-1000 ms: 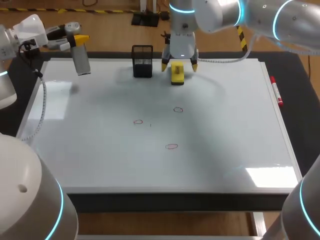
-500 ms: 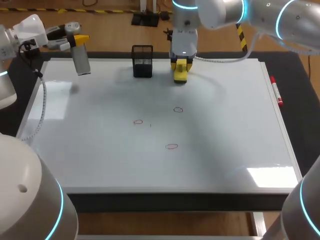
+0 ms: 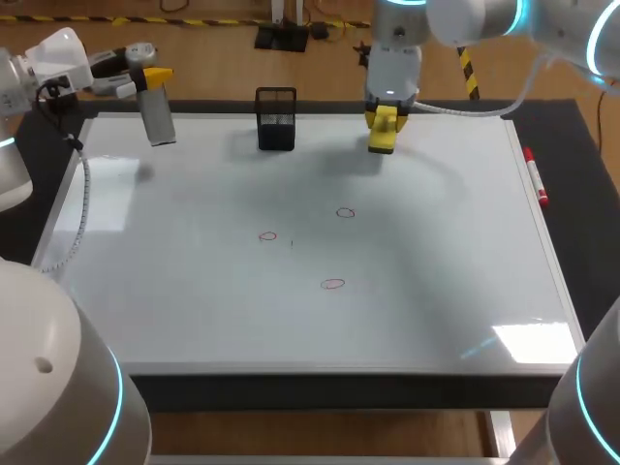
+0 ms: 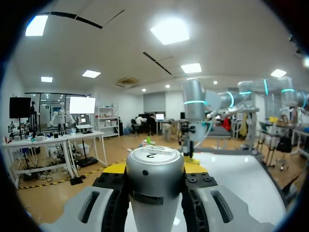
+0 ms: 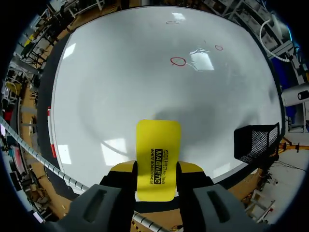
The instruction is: Pick up the inspection probe, press it on each red-marked spot on the whiteboard one by one, put down the probe, pick up the eraser, and wipe off all the red marks.
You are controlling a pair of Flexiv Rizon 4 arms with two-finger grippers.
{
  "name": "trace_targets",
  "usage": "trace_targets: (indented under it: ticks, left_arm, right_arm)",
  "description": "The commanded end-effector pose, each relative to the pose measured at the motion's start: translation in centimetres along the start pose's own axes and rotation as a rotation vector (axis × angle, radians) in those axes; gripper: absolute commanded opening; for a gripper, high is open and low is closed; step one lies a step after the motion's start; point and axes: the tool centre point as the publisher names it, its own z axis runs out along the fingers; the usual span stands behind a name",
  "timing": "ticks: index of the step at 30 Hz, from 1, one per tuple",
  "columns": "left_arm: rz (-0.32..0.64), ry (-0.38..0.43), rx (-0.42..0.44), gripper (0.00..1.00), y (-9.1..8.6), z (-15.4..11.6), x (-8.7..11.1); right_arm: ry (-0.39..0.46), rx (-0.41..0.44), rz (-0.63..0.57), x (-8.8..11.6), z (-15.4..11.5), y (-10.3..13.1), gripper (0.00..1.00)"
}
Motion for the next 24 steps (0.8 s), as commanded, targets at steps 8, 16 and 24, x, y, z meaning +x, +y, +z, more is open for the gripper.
trace_targets:
  ticks: [8,16,24]
  left_arm:
    - [0.001,-0.001,0.001,0.00,-0.1,0.0,0.0]
    - [0.001,-0.001,0.001,0.00,-0.1,0.0,0.0]
    - [0.001,-0.001,0.001,0.00,-0.1,0.0,0.0]
  right_arm:
    - [0.001,0.074,0.088,7.6,-2.2,3.0,0.00]
    - [-0.001,0.058,0.126,10.6,-2.4,4.6,0.00]
    - [0.001,0.041,0.167,11.1,-2.3,4.8,0.00]
